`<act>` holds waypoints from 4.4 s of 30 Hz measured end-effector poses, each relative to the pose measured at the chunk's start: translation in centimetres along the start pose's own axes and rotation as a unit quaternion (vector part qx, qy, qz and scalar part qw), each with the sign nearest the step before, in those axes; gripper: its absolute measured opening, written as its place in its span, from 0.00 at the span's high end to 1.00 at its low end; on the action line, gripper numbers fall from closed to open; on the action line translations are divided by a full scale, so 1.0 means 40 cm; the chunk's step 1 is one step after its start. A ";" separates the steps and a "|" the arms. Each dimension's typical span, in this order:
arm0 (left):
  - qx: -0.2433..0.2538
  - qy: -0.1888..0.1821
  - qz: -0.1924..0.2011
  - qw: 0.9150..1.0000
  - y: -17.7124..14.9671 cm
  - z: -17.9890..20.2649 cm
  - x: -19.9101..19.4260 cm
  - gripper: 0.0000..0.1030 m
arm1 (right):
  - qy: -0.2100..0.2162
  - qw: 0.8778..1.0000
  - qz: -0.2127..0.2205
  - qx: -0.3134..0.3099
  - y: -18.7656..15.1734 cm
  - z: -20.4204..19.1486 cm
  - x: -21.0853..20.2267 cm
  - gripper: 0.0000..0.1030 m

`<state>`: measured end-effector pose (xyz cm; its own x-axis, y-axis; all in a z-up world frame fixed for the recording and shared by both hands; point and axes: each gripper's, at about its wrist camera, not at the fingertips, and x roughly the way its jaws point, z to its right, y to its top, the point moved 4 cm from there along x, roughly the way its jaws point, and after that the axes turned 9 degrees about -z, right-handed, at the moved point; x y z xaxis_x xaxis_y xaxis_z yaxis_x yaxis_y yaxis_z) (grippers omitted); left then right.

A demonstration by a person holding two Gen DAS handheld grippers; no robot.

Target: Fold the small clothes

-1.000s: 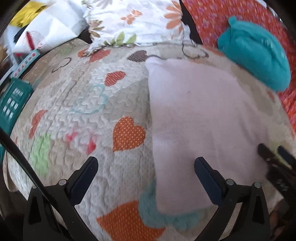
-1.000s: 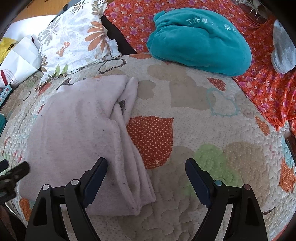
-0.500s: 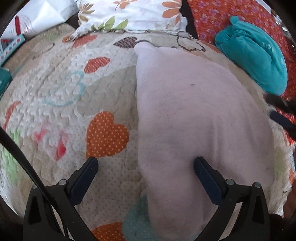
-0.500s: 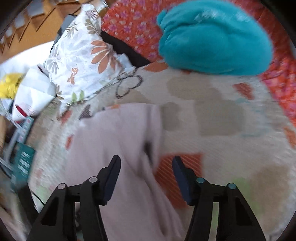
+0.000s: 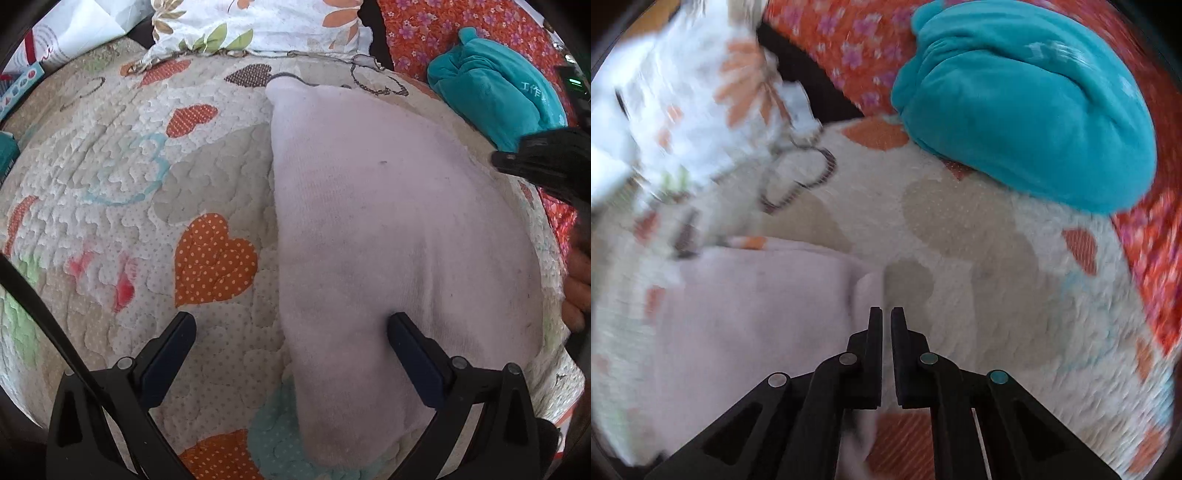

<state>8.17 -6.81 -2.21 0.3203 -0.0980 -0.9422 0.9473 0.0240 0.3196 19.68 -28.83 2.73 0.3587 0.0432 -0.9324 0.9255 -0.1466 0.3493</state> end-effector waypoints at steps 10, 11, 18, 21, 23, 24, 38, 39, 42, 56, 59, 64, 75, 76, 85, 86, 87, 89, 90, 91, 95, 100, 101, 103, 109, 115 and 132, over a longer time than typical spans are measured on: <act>0.025 0.022 0.047 0.998 -0.043 0.000 -0.076 0.00 | -0.019 0.998 0.063 -0.011 -0.301 0.051 -0.141 0.72; 0.025 0.024 0.053 0.998 -0.051 -0.004 -0.086 0.00 | -0.022 0.998 0.065 -0.009 -0.322 0.058 -0.139 0.72; 0.016 0.041 0.075 0.996 -0.085 -0.037 -0.112 0.00 | -0.039 0.996 0.075 -0.008 -0.371 0.058 -0.120 0.68; 0.009 0.045 0.072 0.996 -0.092 -0.054 -0.104 0.00 | -0.064 0.993 0.097 -0.023 -0.375 0.043 -0.131 0.57; 0.006 0.044 0.068 0.997 -0.095 -0.060 -0.099 0.00 | -0.068 0.992 0.103 -0.027 -0.375 0.037 -0.135 0.57; 0.005 0.043 0.069 0.997 -0.097 -0.061 -0.099 0.00 | -0.067 0.992 0.106 -0.027 -0.377 0.035 -0.139 0.56; 0.007 0.041 0.066 0.997 -0.097 -0.054 -0.092 0.00 | -0.077 0.989 0.125 -0.030 -0.376 0.027 -0.152 0.47; 0.006 0.040 0.066 0.997 -0.097 -0.053 -0.092 0.00 | -0.078 0.988 0.126 -0.030 -0.376 0.027 -0.153 0.47; 0.005 0.039 0.065 0.997 -0.097 -0.055 -0.091 0.00 | -0.080 0.988 0.130 -0.029 -0.375 0.026 -0.157 0.45; -0.007 0.033 0.068 0.997 -0.088 -0.070 -0.093 0.00 | -0.067 0.987 0.125 -0.071 -0.391 -0.032 -0.144 0.40; -0.012 0.033 0.071 0.997 -0.085 -0.077 -0.098 0.00 | -0.068 0.987 0.120 -0.086 -0.400 -0.053 -0.133 0.39; -0.018 0.033 0.076 0.996 -0.079 -0.088 -0.108 0.00 | -0.071 0.986 0.116 -0.094 -0.405 -0.060 -0.125 0.38; -0.023 0.034 0.084 0.996 -0.073 -0.105 -0.120 0.00 | -0.067 0.988 0.108 -0.086 -0.401 -0.051 -0.117 0.35; -0.022 0.035 0.085 0.995 -0.072 -0.104 -0.121 0.00 | -0.067 0.988 0.107 -0.087 -0.400 -0.051 -0.116 0.35; 0.000 0.054 0.124 0.991 -0.073 -0.085 -0.155 0.00 | -0.065 0.989 0.103 -0.084 -0.399 -0.049 -0.111 0.34; 0.002 0.054 0.126 0.991 -0.074 -0.082 -0.157 0.00 | -0.065 0.989 0.103 -0.083 -0.399 -0.048 -0.111 0.34; 0.004 0.053 0.128 0.990 -0.074 -0.080 -0.160 0.00 | -0.064 0.989 0.102 -0.082 -0.399 -0.048 -0.111 0.34; 0.007 0.052 0.132 0.990 -0.074 -0.077 -0.163 0.00 | -0.063 0.990 0.102 -0.081 -0.399 -0.047 -0.111 0.34; 0.009 0.051 0.132 0.990 -0.073 -0.078 -0.163 0.00 | -0.063 0.990 0.101 -0.081 -0.399 -0.046 -0.111 0.33; 0.009 0.050 0.132 0.990 -0.073 -0.078 -0.164 0.00 | -0.063 0.990 0.101 -0.080 -0.399 -0.046 -0.111 0.33; 0.007 0.049 0.132 0.990 -0.072 -0.079 -0.164 0.00 | -0.063 0.990 0.102 -0.081 -0.399 -0.045 -0.110 0.33; 0.006 0.046 0.130 0.990 -0.072 -0.082 -0.164 0.00 | -0.063 0.990 0.102 -0.080 -0.399 -0.045 -0.111 0.33; 0.005 0.046 0.130 0.990 -0.073 -0.084 -0.164 0.00 | -0.062 0.990 0.102 -0.079 -0.399 -0.045 -0.111 0.33; 0.005 0.044 0.128 0.991 -0.073 -0.085 -0.163 0.00 | -0.062 0.990 0.103 -0.078 -0.398 -0.046 -0.113 0.33; 0.004 0.040 0.126 0.991 -0.074 -0.086 -0.158 0.00 | -0.062 0.990 0.103 -0.076 -0.397 -0.046 -0.114 0.32; 0.001 0.038 0.118 0.992 -0.075 -0.086 -0.148 0.00 | -0.061 0.990 0.103 -0.076 -0.397 -0.045 -0.114 0.32; -0.002 0.029 0.118 0.993 -0.075 -0.088 -0.146 0.00 | -0.061 0.990 0.104 -0.075 -0.398 -0.046 -0.114 0.30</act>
<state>3.50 -2.78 1.99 0.5328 -0.0309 -0.8457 0.8460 0.0423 0.5314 3.55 -24.86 1.58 0.5338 -0.0927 -0.8405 0.8446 0.0088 0.5354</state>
